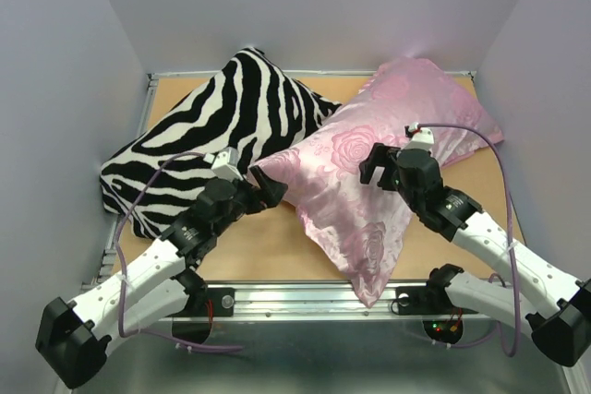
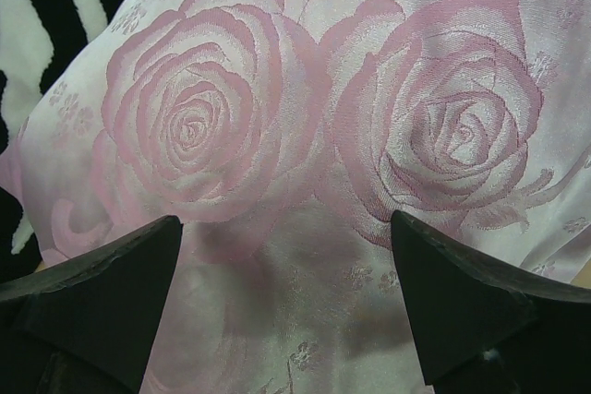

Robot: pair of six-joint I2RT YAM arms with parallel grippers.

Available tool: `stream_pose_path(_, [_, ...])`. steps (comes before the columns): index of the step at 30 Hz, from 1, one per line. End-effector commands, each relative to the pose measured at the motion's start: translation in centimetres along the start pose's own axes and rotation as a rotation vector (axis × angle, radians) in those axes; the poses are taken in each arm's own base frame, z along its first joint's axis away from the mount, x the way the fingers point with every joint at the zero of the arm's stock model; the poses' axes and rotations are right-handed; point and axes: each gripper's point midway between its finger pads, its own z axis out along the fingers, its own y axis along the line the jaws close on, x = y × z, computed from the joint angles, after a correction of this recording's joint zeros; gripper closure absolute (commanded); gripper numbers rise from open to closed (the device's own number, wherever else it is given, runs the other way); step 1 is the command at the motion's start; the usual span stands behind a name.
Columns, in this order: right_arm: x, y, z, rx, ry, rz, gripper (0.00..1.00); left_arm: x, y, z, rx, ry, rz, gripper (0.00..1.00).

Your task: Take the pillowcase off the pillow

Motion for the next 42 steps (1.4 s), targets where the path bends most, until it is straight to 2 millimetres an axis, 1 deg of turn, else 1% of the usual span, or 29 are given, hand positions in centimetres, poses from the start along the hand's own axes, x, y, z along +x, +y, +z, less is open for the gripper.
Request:
stream_pose_path(1, [-0.4,0.4,0.0,-0.005,-0.009,0.018,0.00,-0.5,-3.3,0.8,0.117,-0.097,-0.067,0.01])
stream_pose_path(2, [-0.1,0.4,0.1,-0.004,-0.002,0.017,0.00,0.2,-3.5,1.2,0.135,-0.080,-0.058,0.01])
stream_pose_path(4, [0.4,0.3,0.3,-0.002,0.013,0.012,0.00,1.0,-5.6,1.3,0.229,-0.058,-0.052,0.01])
stream_pose_path(5, [0.6,0.2,0.4,0.002,0.017,0.014,0.00,1.5,-6.0,1.5,0.242,-0.047,-0.045,0.01])
stream_pose_path(6, [0.8,0.2,0.5,0.005,0.020,0.010,0.00,2.6,-6.0,2.1,0.234,-0.018,-0.028,0.01])
stream_pose_path(7, [0.7,0.2,0.5,0.007,0.017,0.013,0.00,2.6,-6.9,2.2,0.254,-0.023,-0.026,0.01])
stream_pose_path(9, [0.5,0.3,0.5,0.008,0.013,0.015,0.00,4.5,-7.3,2.8,0.254,0.022,-0.015,0.01])
stream_pose_path(10, [0.5,0.4,0.6,0.008,0.017,0.016,0.00,4.6,-7.9,2.9,0.279,0.015,-0.021,0.01])
stream_pose_path(11, [0.4,0.5,0.6,0.003,0.017,0.020,0.00,5.6,-8.0,3.2,0.283,0.039,-0.020,0.01])
stream_pose_path(12, [0.4,0.6,0.7,0.004,0.019,0.020,0.00,5.6,-8.6,3.3,0.303,0.029,-0.028,0.01])
stream_pose_path(14, [0.6,0.7,1.0,0.001,0.026,0.023,0.00,6.5,-8.9,3.8,0.316,0.046,-0.020,0.01])
stream_pose_path(19, [1.2,0.9,1.5,-0.001,0.044,0.028,0.00,6.4,-10.4,4.2,0.383,0.016,-0.016,0.01])
stream_pose_path(21, [1.1,1.1,1.6,-0.004,0.043,0.031,0.00,6.6,-10.7,4.8,0.385,0.022,-0.003,0.06])
stream_pose_path(22, [1.2,1.2,1.7,-0.004,0.045,0.030,0.00,6.8,-10.7,5.1,0.385,0.027,0.004,0.22])
stream_pose_path(24, [0.5,1.5,1.6,-0.012,0.033,0.033,0.01,6.7,-11.2,5.4,0.390,0.028,0.021,0.47])
stream_pose_path(25, [0.2,1.7,1.5,-0.018,0.027,0.034,0.01,6.6,-11.3,5.5,0.387,0.029,0.030,0.71])
stream_pose_path(26, [0.0,1.8,1.4,-0.025,0.025,0.029,0.01,6.5,-11.5,5.6,0.385,0.030,0.038,0.88])
stream_pose_path(27, [-0.8,2.3,1.3,-0.036,0.010,0.033,0.01,6.1,-11.8,5.6,0.381,0.021,0.057,1.00])
stream_pose_path(29, [-1.7,2.7,0.9,-0.054,-0.009,0.033,0.01,4.8,-12.6,5.6,0.364,0.003,0.081,1.00])
stream_pose_path(30, [-2.7,3.2,0.5,-0.069,-0.026,0.037,0.01,2.9,-14.1,5.0,0.388,-0.040,0.095,1.00])
stream_pose_path(32, [-4.0,3.4,-0.1,-0.078,-0.055,0.022,0.01,1.2,-14.2,4.6,0.338,-0.074,0.125,1.00])
stream_pose_path(33, [-5.1,3.6,-0.5,-0.083,-0.078,0.022,0.01,-1.6,-15.8,3.6,0.345,-0.135,0.134,1.00])
stream_pose_path(34, [-6.0,3.6,-1.0,-0.082,-0.100,0.016,0.01,-2.7,-14.4,3.8,0.248,-0.159,0.167,1.00])
stream_pose_path(35, [-6.6,3.3,-1.3,-0.065,-0.114,0.011,0.01,-4.0,-14.4,3.6,0.211,-0.183,0.176,1.00])
stream_pose_path(36, [-7.8,3.6,-1.9,-0.069,-0.139,0.017,0.01,-6.8,-14.2,3.2,0.153,-0.227,0.188,1.00])
stream_pose_path(39, [-8.6,3.7,-2.6,-0.076,-0.146,0.013,0.00,-10.5,-13.6,3.1,0.107,-0.276,0.184,1.00])
stream_pose_path(40, [-8.6,3.8,-2.7,-0.082,-0.145,0.013,0.00,-12.5,-13.3,3.0,0.095,-0.302,0.177,1.00])
stream_pose_path(41, [-8.6,3.8,-3.0,-0.088,-0.143,0.017,0.00,-13.6,-13.2,2.9,0.090,-0.317,0.174,1.00])
stream_pose_path(42, [-8.5,3.7,-3.1,-0.087,-0.142,0.016,0.00,-15.4,-13.2,2.5,0.079,-0.347,0.170,1.00])
